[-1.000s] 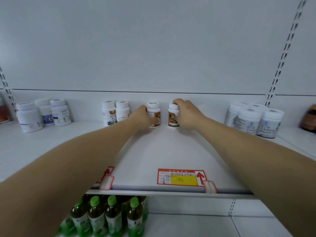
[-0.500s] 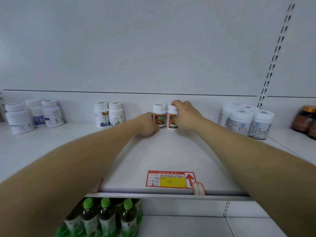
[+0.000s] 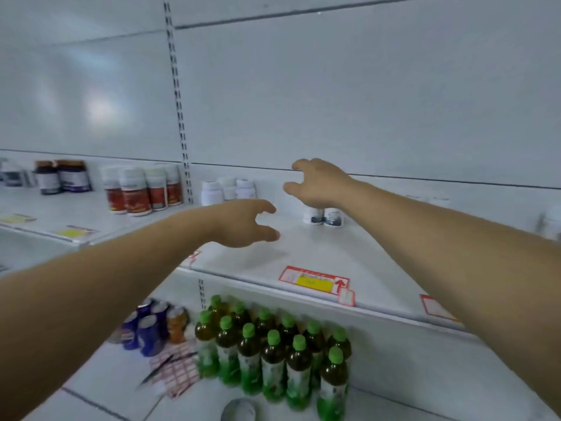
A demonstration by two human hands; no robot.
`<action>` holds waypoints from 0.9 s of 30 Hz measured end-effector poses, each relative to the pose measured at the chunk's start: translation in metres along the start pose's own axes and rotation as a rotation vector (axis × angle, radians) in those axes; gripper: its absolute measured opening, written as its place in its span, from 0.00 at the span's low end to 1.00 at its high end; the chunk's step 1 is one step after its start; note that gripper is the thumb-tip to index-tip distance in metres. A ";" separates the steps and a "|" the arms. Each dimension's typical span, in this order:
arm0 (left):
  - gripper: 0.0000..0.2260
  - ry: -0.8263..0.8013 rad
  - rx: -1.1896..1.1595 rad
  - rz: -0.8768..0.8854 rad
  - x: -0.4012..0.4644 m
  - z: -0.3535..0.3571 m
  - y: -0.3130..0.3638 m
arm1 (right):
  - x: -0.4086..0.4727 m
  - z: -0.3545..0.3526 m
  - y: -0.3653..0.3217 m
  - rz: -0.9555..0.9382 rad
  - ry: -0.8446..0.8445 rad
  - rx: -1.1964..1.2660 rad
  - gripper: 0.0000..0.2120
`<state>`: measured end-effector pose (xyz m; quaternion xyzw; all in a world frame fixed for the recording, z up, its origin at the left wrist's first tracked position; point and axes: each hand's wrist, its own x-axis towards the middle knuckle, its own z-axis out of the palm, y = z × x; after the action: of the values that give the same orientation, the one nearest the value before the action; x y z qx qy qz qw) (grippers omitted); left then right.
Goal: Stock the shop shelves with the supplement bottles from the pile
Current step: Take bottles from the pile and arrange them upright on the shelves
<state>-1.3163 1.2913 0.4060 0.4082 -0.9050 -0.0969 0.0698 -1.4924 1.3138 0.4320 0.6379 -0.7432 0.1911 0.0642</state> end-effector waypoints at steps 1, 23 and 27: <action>0.28 0.023 0.000 -0.032 -0.019 -0.006 -0.027 | 0.006 0.010 -0.034 -0.052 -0.008 0.011 0.29; 0.28 0.002 -0.204 -0.701 -0.272 0.029 -0.599 | 0.095 0.353 -0.606 -0.537 -0.516 0.121 0.29; 0.27 0.006 -0.223 -0.718 -0.240 0.032 -0.690 | 0.162 0.424 -0.641 -0.460 -0.536 0.133 0.30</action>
<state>-0.6650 1.0287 0.2032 0.6898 -0.6879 -0.2118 0.0782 -0.8344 0.9366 0.2270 0.8188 -0.5564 0.0456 -0.1336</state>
